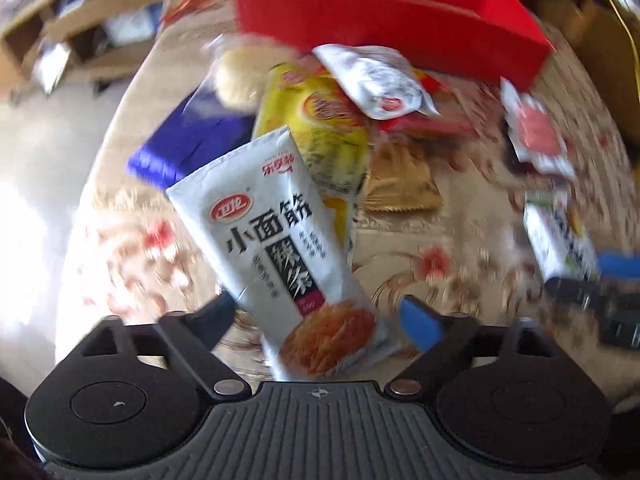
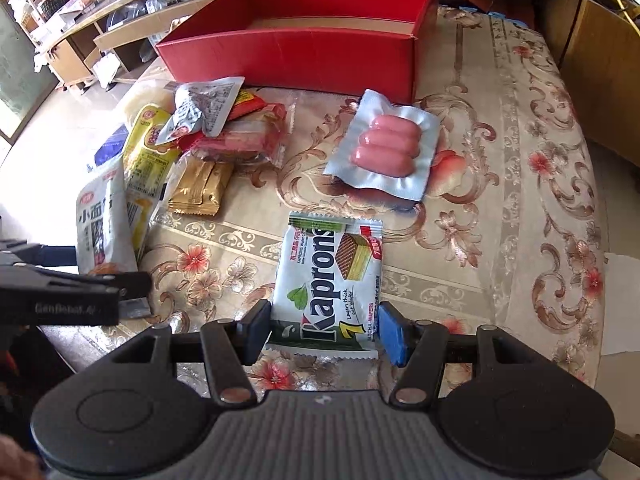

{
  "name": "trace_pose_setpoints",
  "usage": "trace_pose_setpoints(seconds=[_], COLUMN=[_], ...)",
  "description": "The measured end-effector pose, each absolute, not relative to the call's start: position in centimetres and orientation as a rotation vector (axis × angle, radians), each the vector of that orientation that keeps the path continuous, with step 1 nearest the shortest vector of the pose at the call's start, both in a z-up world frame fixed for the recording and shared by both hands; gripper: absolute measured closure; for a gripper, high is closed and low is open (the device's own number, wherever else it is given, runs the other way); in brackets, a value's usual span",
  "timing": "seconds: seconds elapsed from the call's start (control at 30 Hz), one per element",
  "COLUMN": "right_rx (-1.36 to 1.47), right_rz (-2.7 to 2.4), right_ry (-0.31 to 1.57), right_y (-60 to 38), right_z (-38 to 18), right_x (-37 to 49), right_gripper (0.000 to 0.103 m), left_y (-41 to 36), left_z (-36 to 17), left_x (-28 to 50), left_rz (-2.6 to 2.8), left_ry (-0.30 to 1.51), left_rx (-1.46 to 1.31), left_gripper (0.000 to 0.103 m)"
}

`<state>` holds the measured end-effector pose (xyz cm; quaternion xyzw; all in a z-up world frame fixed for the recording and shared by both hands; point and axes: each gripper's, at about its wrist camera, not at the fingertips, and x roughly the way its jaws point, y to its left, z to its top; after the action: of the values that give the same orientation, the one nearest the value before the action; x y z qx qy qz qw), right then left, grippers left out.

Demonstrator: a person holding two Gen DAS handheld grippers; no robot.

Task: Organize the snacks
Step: 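Grasp the white spicy strip bag with left tool while right tool grasps Kaprons wafer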

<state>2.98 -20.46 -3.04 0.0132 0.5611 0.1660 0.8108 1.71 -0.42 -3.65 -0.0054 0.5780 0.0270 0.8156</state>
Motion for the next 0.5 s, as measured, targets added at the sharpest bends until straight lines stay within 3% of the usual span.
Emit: trace_pose_setpoints(seconds=[0.17,0.27,0.33,0.5], right_rx=[0.007,-0.018,-0.026,-0.046], right_rz=[0.362,0.369,0.371,0.367], right_ry=[1.200,1.196,1.188,1.180], right_y=[-19.7,-19.3,-19.3,-19.0], right_z=[-3.4,-3.5,-3.5,-3.4], right_x=[3.4,3.5,3.4,3.2], right_gripper=[0.049,0.049,0.049,0.050], left_y=[-1.5,-1.3,-0.7,0.1], left_z=[-4.9,-4.3,-3.7,-3.2], left_x=[1.4,0.8,0.4,-0.5], left_rz=[0.111,0.111,0.116,0.094], left_ry=[1.209,1.188,1.183,1.188], left_rx=[-0.008,-0.020,-0.032,-0.073], left_gripper=[0.005,0.020,0.040,0.049])
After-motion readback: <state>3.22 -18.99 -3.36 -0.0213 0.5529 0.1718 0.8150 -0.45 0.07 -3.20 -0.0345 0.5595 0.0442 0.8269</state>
